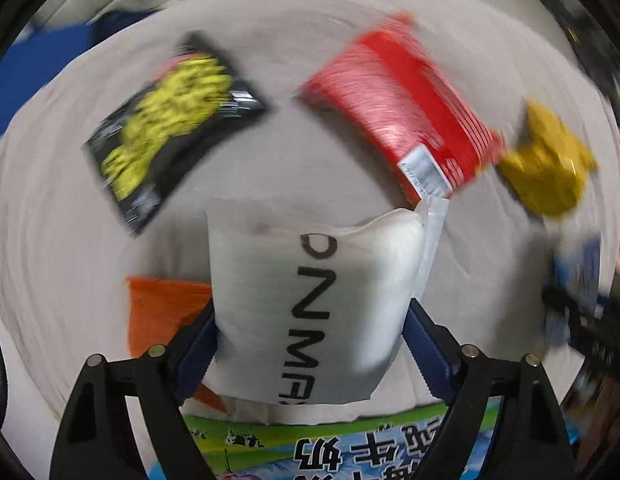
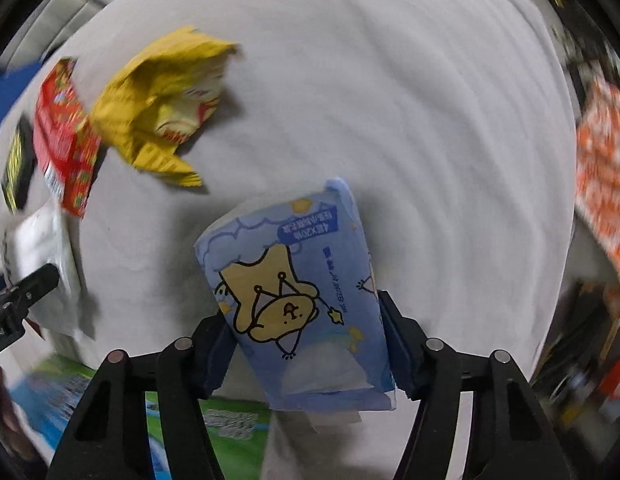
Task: Organize soft objects
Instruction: 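Grasp the white NMAX bag with the left tool while the right tool grasps the blue bear packet, then carry both packets over the box and open both tools to drop them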
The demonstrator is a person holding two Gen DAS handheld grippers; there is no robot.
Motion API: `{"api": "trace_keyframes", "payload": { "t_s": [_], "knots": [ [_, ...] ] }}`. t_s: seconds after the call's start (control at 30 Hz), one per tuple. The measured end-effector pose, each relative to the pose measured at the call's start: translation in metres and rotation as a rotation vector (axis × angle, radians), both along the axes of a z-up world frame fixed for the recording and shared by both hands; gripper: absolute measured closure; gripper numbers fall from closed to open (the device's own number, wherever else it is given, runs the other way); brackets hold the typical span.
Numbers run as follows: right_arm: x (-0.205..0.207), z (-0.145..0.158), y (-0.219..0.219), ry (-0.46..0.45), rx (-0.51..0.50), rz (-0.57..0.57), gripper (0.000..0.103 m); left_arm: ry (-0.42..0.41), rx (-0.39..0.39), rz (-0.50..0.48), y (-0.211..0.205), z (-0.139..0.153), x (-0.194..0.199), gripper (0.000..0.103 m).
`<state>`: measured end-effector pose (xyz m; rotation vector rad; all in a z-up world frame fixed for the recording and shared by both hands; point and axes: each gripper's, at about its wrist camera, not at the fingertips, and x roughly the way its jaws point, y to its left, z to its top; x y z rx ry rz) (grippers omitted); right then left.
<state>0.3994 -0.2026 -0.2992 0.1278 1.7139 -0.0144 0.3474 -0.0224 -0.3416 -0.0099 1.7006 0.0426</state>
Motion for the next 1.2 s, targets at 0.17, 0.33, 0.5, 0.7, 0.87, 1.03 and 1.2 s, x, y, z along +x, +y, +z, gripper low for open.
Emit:
{"api": "trace_keyframes", "payload": {
  "t_s": [0.17,0.33,0.5,0.7,0.87,1.03,1.2],
  "knots": [
    [0.004,-0.023,-0.011,0.019,0.020,-0.028,0.032,0.049,-0.030,0.003,0.010,-0.002,-0.001,0.003],
    [0.006,-0.052,-0.007,0.027,-0.016,-0.018,0.031,0.065,-0.095,0.017,0.013,-0.006,-0.006,0.004],
    [-0.004,-0.077,0.000,0.024,-0.093,0.027,0.038,0.011,-0.095,0.007,0.003,0.009,-0.015,0.030],
    [-0.018,-0.101,-0.010,0.014,-0.117,0.024,0.058,-0.045,-0.062,-0.015,-0.015,0.067,-0.021,0.039],
    [-0.025,-0.100,-0.031,-0.009,-0.097,-0.007,0.059,-0.095,-0.086,0.011,-0.012,0.132,-0.015,0.040],
    [-0.058,-0.090,-0.051,-0.072,-0.065,-0.025,0.059,-0.168,-0.122,0.034,-0.005,0.196,-0.014,0.042],
    [-0.073,-0.033,-0.078,-0.141,-0.041,-0.006,0.060,-0.227,-0.149,0.025,0.005,0.225,0.002,0.044]
  ]
}}
